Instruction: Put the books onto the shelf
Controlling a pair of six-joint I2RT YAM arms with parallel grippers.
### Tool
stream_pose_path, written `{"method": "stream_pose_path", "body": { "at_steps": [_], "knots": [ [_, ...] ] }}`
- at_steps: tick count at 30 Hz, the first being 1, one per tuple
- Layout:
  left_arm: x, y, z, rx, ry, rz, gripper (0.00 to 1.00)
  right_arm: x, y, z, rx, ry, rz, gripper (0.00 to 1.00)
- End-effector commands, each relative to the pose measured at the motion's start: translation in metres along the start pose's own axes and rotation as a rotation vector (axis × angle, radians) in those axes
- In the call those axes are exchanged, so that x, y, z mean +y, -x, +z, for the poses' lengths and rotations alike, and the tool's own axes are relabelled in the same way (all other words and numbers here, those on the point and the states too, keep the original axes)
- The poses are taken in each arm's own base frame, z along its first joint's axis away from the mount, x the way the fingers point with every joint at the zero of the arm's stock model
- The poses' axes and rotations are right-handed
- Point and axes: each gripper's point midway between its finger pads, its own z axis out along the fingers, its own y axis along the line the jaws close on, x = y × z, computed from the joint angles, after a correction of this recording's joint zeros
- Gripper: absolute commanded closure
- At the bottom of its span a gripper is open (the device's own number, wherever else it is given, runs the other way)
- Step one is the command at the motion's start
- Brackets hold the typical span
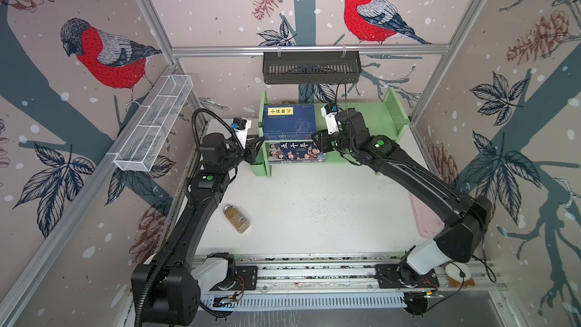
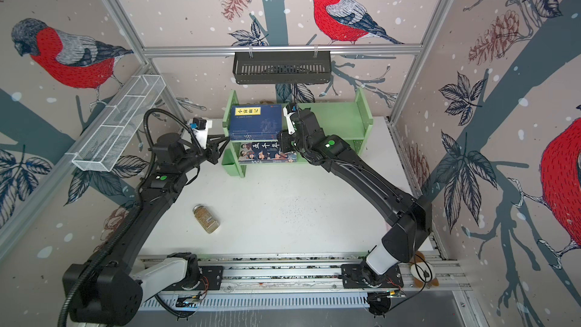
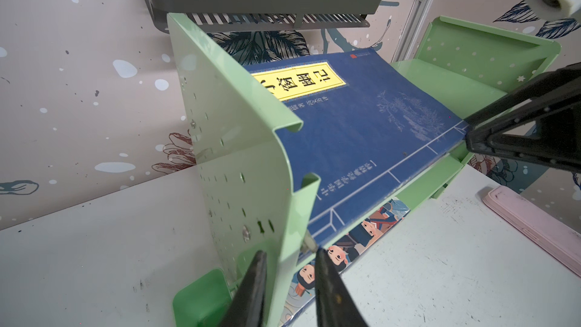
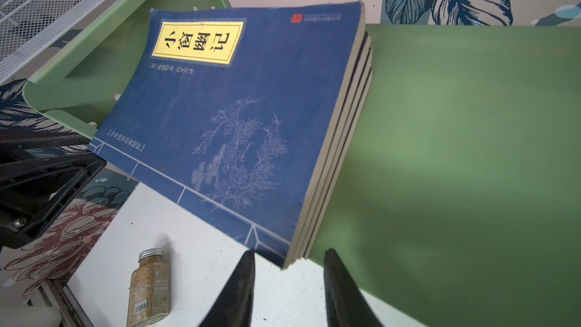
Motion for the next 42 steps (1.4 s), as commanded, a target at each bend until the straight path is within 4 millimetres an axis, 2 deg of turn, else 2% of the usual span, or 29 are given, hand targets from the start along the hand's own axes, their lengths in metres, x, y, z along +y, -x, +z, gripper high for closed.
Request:
{"method": "stream_pose_path", "body": {
  "at_steps": [1, 16, 29, 36, 42],
  "knots": [
    [0.001, 0.014, -0.001, -0.048, 0.009, 0.035, 0.72, 0.0, 0.004, 0.0, -0.011, -0.01, -0.018, 0.62],
    [0.003, 0.019, -0.001, -0.061, 0.019, 0.029, 0.73, 0.001, 0.007, 0.001, -0.019, -0.005, -0.013, 0.62],
    [0.004, 0.015, 0.0, -0.052, 0.021, 0.029, 0.72, 0.001, 0.008, 0.002, -0.016, -0.007, -0.016, 0.62],
    [-0.002, 0.013, -0.006, -0.039, 0.008, 0.026, 0.57, 0.005, 0.01, -0.007, -0.037, 0.004, -0.024, 0.55],
    [-0.01, 0.013, -0.021, -0.017, 0.016, 0.032, 0.48, 0.012, 0.015, -0.033, -0.095, 0.051, -0.018, 0.44]
  ]
}}
